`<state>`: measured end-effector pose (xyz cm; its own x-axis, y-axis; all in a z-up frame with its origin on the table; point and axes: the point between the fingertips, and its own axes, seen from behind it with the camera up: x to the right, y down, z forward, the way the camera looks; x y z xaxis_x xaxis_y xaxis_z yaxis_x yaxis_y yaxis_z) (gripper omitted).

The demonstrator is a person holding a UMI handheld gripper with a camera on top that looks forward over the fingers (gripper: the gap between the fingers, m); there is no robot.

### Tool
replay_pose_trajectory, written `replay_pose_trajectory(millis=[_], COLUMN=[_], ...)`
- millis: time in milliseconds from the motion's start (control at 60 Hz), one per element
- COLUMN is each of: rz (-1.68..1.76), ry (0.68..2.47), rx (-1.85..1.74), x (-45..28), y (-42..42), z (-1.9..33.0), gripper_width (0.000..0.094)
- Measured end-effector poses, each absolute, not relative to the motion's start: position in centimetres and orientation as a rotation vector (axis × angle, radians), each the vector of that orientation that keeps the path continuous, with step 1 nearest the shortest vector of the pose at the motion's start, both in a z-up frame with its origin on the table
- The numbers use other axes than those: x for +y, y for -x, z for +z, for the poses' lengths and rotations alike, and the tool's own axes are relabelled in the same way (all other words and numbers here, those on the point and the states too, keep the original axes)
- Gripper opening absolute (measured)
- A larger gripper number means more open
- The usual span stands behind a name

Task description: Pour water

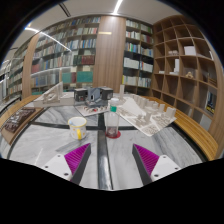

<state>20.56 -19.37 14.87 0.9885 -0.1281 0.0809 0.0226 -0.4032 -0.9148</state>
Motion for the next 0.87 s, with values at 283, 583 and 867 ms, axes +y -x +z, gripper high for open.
replay_pose_trajectory(millis=[283,583,867], rz=[-0.133,-0.133,-0.137], ry=[1.997,2.003,1.988], rx=[0.12,0.123,0.117], x=[-31.1,-36.4,-37.0], y=[-18.1,-16.9,-17.0], z=[16.3,17.3,17.5], gripper_width=[0.0851,0.085,0.085])
